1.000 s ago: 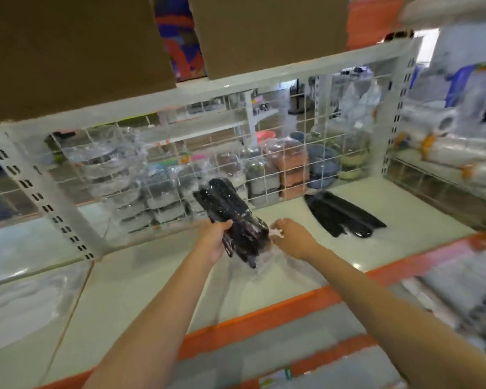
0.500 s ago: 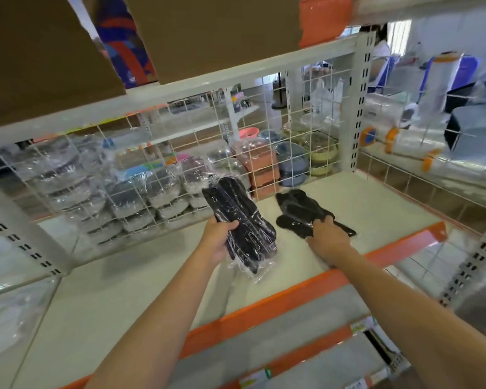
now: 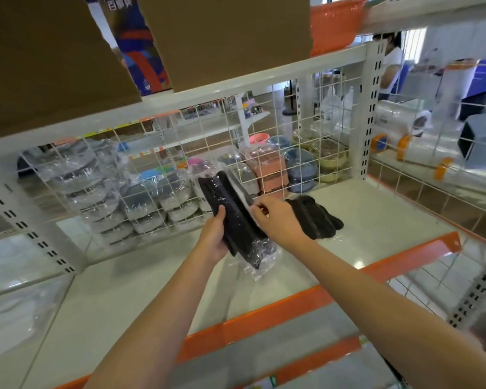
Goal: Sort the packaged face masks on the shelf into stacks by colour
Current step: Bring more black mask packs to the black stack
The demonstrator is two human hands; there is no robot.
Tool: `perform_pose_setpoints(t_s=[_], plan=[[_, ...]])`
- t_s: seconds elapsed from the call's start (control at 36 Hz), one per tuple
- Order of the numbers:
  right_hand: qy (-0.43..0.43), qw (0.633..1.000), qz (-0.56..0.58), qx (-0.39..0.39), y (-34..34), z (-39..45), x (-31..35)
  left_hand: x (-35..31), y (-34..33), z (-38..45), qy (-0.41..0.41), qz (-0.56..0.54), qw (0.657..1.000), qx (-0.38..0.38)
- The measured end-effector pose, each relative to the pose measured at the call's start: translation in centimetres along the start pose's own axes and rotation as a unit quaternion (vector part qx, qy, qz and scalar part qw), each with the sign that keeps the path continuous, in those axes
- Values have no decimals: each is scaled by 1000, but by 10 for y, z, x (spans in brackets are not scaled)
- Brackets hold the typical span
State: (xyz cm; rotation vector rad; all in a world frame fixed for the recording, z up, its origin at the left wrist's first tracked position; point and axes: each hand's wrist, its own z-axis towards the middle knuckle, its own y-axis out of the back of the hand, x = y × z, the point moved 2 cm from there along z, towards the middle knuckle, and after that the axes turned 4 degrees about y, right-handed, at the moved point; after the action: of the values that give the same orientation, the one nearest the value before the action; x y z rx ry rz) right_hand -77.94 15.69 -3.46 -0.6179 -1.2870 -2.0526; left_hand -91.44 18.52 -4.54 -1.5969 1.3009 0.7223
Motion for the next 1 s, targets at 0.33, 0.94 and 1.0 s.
perform_pose_setpoints(t_s=[0.33,0.94,1.0], plan=[[68,994,6,83,-15,-1,10,-6,11,3,-83,59,994,25],[-192,909,-341,142,6,-40,-104,-6,31,6,-72,60,995,-30],[-181,909,-342,156,5,-37,-98,-4,30,6,-62,57,996,-31]])
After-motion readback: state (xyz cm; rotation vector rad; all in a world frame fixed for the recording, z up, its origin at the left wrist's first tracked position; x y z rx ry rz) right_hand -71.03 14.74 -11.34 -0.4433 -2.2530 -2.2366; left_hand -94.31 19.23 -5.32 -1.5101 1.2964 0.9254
